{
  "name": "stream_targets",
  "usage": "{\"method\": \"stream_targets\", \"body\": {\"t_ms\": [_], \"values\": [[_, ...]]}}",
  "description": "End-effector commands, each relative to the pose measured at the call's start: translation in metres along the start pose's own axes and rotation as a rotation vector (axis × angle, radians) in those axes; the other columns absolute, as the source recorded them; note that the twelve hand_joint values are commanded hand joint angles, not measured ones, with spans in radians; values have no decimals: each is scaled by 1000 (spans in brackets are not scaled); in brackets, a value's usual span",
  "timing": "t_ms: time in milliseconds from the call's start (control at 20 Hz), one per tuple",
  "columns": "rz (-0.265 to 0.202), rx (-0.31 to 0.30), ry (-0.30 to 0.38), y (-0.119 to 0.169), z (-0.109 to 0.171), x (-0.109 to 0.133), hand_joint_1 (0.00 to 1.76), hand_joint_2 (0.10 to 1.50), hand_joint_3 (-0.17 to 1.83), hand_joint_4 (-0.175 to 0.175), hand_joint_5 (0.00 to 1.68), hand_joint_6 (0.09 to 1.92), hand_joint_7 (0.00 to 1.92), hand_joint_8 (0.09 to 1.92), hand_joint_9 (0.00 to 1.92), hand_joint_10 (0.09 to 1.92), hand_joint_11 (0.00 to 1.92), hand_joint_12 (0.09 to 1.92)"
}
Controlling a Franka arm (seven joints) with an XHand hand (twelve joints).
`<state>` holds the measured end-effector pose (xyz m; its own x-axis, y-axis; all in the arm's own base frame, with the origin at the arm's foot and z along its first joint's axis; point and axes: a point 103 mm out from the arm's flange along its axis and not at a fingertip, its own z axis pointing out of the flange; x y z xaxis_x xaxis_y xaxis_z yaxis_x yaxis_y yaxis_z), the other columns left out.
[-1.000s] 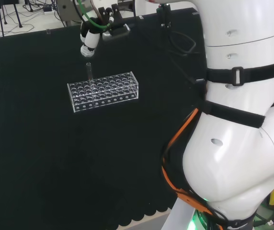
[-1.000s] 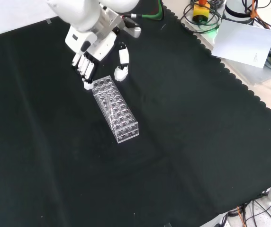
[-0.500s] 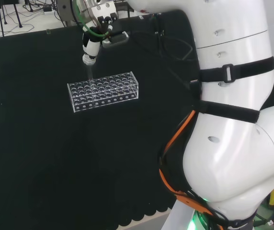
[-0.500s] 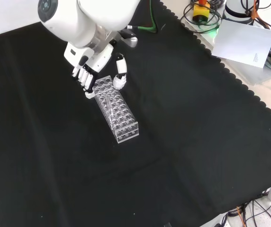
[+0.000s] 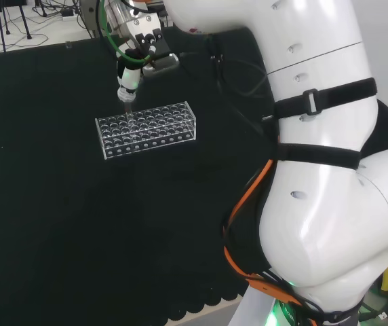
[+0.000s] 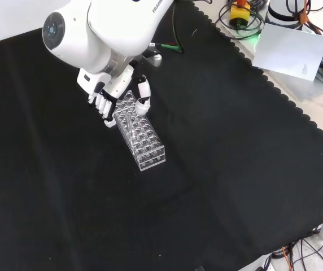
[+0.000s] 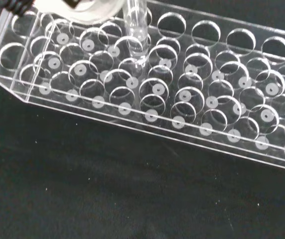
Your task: Pick up the test tube.
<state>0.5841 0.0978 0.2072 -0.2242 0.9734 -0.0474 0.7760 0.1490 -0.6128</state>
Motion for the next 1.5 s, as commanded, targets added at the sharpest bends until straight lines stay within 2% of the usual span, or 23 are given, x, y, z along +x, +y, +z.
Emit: {"method": "stream_targets", "body": {"t_ms": [50, 850, 1100, 1300, 1400, 1500], "values": [[-4, 27, 4, 3, 7, 3, 851, 722, 595, -175, 330, 592, 519, 1000, 465, 948, 191, 1497], [-23, 19, 58, 8, 24, 19, 936, 692, 645, -175, 545, 907, 810, 991, 665, 876, 295, 1466], [-13, 12, 41, 12, 19, 24, 968, 679, 671, -175, 626, 931, 919, 969, 750, 844, 333, 1453], [-14, -26, 5, 17, 13, 33, 1033, 677, 691, -175, 750, 910, 1059, 935, 883, 780, 411, 1420], [-18, -43, -29, 19, 11, 35, 1116, 842, 460, -175, 925, 955, 1177, 906, 998, 736, 471, 1401], [-18, -63, -59, 20, 8, 37, 1197, 904, 333, -175, 1030, 905, 1200, 882, 1090, 715, 530, 1363]]}}
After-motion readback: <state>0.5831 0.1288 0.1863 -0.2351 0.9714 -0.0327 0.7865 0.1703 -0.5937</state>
